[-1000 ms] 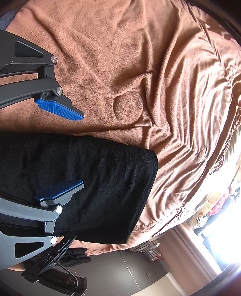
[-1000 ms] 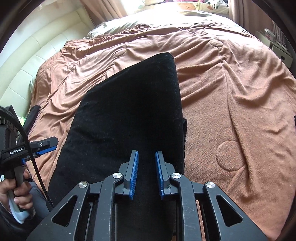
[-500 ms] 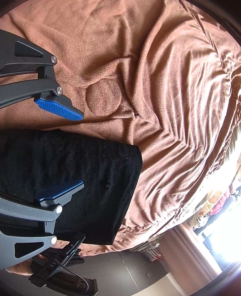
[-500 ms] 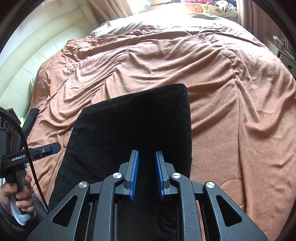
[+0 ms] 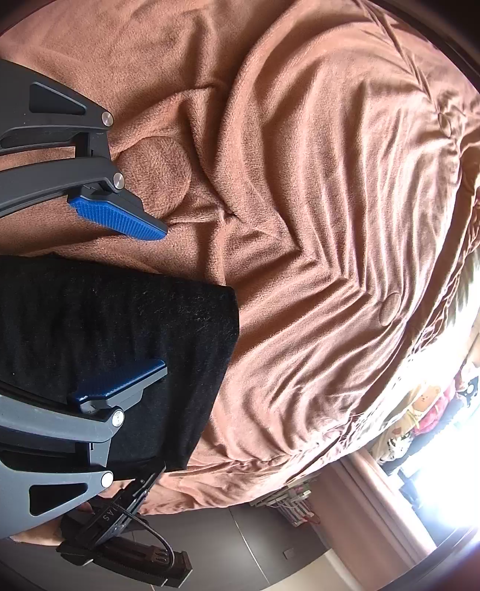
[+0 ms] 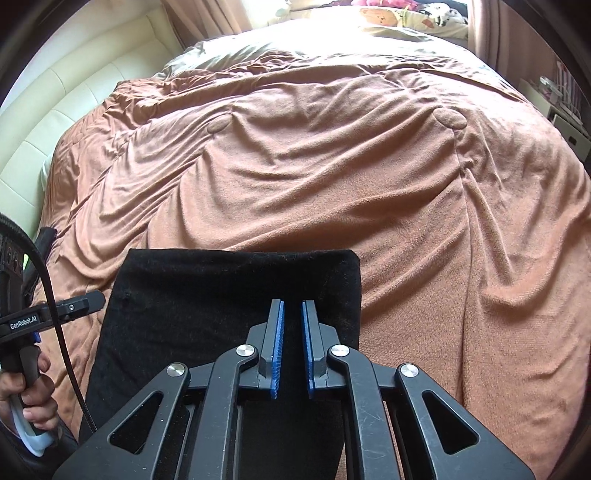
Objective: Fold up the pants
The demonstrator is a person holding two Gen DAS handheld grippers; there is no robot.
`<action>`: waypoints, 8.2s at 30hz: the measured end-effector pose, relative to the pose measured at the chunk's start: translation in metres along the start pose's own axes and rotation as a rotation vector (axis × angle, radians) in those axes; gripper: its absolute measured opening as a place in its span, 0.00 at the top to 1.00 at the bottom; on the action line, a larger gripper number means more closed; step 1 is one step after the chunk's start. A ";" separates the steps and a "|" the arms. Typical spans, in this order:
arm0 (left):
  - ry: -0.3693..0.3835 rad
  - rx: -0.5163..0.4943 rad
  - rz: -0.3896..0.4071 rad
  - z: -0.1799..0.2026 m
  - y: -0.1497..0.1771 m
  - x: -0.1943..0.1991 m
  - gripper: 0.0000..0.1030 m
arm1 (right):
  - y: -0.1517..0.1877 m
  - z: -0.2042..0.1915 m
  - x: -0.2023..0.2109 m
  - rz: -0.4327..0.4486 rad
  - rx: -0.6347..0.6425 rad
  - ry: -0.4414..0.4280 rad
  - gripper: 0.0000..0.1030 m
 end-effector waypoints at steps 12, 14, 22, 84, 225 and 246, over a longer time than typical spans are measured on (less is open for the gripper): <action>0.003 0.030 -0.026 -0.008 0.007 -0.002 0.33 | -0.001 -0.001 -0.009 -0.008 0.014 0.019 0.96; -0.002 0.027 -0.029 -0.010 0.010 0.003 0.33 | 0.001 -0.002 -0.002 -0.007 0.023 0.025 0.96; -0.006 0.011 -0.023 -0.012 0.024 0.024 0.33 | 0.027 0.009 0.030 -0.026 -0.013 -0.024 0.96; -0.019 -0.007 -0.131 -0.020 0.075 0.009 0.04 | 0.099 0.100 -0.017 -0.166 -0.344 -0.636 0.24; 0.043 0.184 0.245 -0.220 -0.017 0.312 0.86 | 0.026 -0.199 -0.044 -0.095 0.059 -0.981 0.59; -0.078 0.233 0.329 -0.388 -0.103 0.409 0.87 | -0.013 -0.344 -0.097 -0.127 0.227 -1.060 0.59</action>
Point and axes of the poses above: each gripper's, at about its wrist camera, not at the fingertips, and x roughly against the way its jaws point, z to its right, y to its underside, the point moved 4 cm from there along -x, roughly the way its jaws point, and after that the axes turned 7 degrees about y, right-handed, at the moved point
